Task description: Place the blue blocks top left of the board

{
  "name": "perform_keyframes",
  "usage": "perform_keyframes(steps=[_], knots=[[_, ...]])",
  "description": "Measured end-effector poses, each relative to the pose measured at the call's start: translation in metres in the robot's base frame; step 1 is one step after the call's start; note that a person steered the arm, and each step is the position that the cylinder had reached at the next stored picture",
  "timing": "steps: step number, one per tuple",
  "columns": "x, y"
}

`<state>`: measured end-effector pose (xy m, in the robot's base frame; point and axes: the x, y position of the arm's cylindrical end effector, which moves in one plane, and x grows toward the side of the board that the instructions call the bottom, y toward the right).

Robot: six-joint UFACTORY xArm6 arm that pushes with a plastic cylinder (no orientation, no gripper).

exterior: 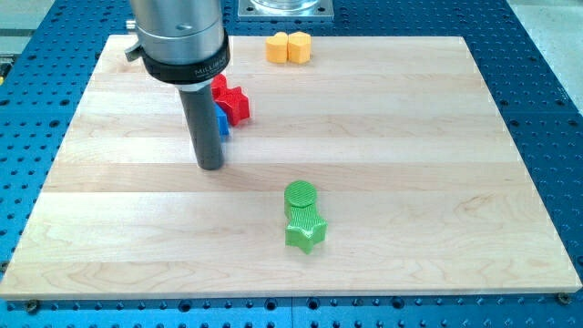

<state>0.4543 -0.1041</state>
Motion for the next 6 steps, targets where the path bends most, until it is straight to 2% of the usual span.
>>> perform_keyframes(steps=[1,4,5,6], knots=[[-0.026,0.001],[-0.052,0.011],[-0.073,-0.006],[-0.119,-0.035]])
